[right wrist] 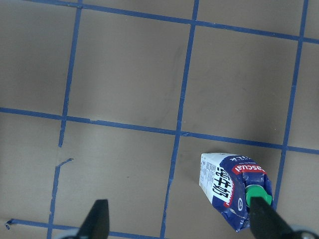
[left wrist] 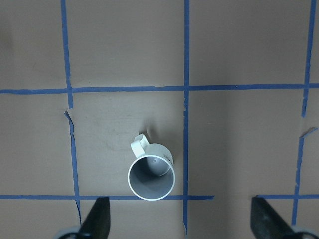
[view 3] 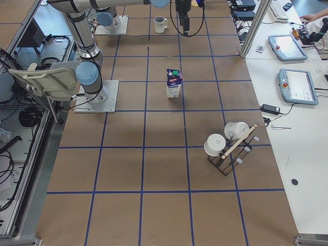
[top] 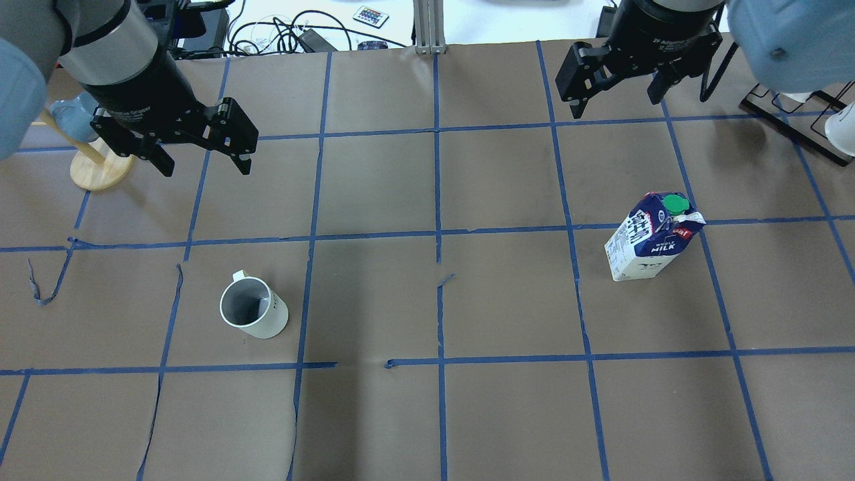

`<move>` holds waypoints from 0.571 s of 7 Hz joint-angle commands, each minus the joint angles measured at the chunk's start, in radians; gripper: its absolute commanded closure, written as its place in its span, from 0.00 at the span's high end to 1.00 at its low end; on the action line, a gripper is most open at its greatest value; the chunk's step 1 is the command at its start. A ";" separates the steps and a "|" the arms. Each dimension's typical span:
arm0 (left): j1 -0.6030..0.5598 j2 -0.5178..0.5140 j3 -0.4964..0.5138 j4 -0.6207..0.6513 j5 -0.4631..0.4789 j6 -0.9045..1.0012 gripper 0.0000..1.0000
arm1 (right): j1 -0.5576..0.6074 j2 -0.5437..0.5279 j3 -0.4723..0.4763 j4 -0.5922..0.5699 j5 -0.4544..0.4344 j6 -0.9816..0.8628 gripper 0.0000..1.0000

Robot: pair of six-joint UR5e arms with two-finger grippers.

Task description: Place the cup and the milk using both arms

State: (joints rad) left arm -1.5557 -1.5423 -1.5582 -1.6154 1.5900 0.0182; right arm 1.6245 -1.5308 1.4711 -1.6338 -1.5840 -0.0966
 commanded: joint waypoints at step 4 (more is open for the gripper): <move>-0.021 0.010 0.023 0.000 -0.007 -0.012 1.00 | 0.000 -0.002 0.000 0.002 0.001 0.002 0.98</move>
State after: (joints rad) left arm -1.5762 -1.5348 -1.5354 -1.6153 1.5833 0.0077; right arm 1.6245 -1.5314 1.4711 -1.6320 -1.5834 -0.0953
